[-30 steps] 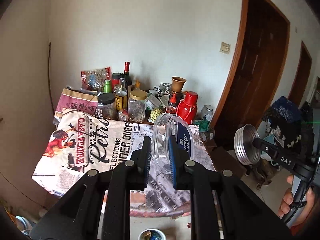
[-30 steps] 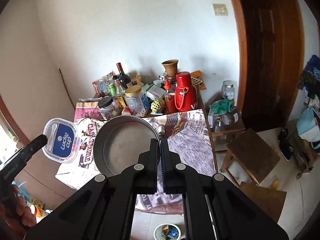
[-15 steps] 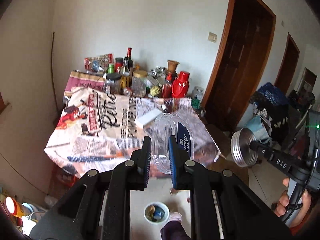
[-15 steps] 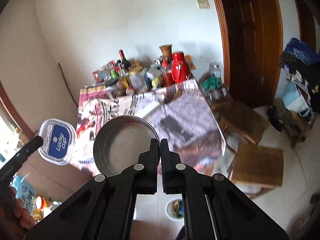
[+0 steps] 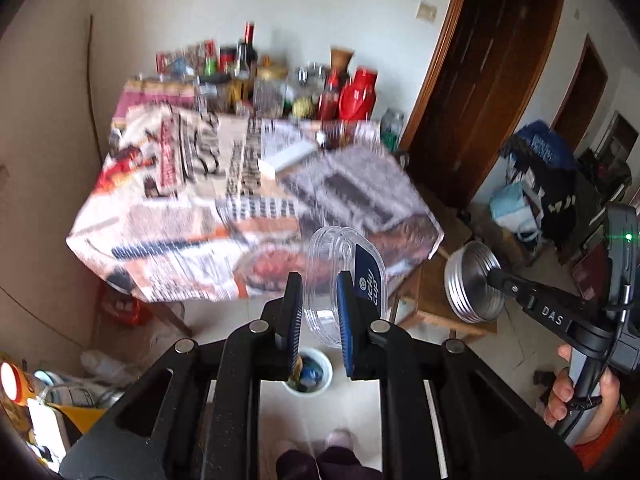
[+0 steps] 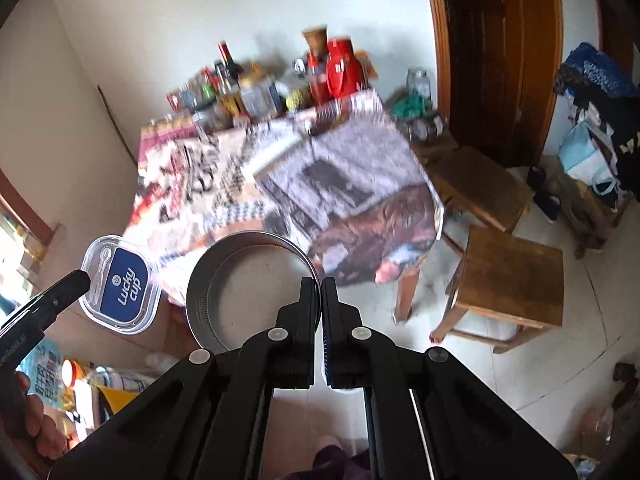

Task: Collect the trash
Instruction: 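Lift the tin lid and clear cup and carry both over the bucket, then open the right tool to drop the tin lid while the left tool drops the clear cup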

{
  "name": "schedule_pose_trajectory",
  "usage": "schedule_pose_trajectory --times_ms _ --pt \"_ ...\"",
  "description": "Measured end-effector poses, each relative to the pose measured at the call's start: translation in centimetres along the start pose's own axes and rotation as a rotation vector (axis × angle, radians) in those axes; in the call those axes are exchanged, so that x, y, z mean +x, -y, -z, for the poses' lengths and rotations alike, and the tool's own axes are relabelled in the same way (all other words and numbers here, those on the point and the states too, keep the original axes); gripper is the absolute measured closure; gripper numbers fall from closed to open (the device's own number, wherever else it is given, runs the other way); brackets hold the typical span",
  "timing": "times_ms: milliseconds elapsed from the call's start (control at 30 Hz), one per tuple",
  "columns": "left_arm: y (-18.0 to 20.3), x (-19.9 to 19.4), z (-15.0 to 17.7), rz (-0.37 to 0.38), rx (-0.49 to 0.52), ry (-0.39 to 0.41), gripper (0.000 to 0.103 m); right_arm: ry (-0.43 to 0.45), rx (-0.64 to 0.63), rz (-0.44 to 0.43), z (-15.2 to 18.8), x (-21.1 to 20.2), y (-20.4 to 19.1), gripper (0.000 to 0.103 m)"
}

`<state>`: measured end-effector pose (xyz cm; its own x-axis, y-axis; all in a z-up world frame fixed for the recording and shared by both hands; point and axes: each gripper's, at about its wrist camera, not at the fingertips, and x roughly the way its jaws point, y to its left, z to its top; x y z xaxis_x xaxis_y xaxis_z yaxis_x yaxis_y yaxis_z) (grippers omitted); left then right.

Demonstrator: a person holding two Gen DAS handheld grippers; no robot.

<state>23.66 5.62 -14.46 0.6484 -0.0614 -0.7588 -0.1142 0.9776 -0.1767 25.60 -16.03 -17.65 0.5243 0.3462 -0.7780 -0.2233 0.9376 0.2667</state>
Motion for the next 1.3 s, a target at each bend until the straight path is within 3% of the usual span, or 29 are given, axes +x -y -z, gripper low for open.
schedule_pose_trajectory --times_ms 200,500,733,967,1033,1133,1200,1300 --pt "-0.1 8.4 4.1 -0.028 -0.031 -0.133 0.087 -0.121 -0.022 0.005 2.4 7.0 2.5 0.100" --pt "-2.4 23.3 13.6 -0.074 -0.103 -0.320 0.087 -0.313 -0.059 0.029 8.7 19.4 6.2 0.100" --pt "-5.0 32.0 21.0 -0.134 -0.119 -0.408 0.087 -0.460 -0.050 0.016 16.4 30.7 9.0 0.100" --pt "-7.6 39.1 26.4 -0.156 -0.146 -0.453 0.087 -0.521 -0.053 -0.013 21.1 39.4 9.1 0.099" --pt "-8.1 40.3 27.4 -0.162 -0.154 -0.460 0.087 -0.570 -0.024 -0.041 22.0 41.5 9.5 0.096" --pt "-8.7 42.3 28.9 -0.153 -0.179 -0.483 0.087 -0.661 0.063 -0.099 24.0 44.5 10.1 0.078" --pt "-8.8 43.6 29.9 -0.141 -0.190 -0.504 0.087 -0.658 0.085 -0.095 24.4 44.7 10.3 0.064" --pt "-8.5 44.8 30.4 -0.124 -0.186 -0.524 0.087 -0.627 0.071 -0.051 24.6 44.1 10.9 0.059"
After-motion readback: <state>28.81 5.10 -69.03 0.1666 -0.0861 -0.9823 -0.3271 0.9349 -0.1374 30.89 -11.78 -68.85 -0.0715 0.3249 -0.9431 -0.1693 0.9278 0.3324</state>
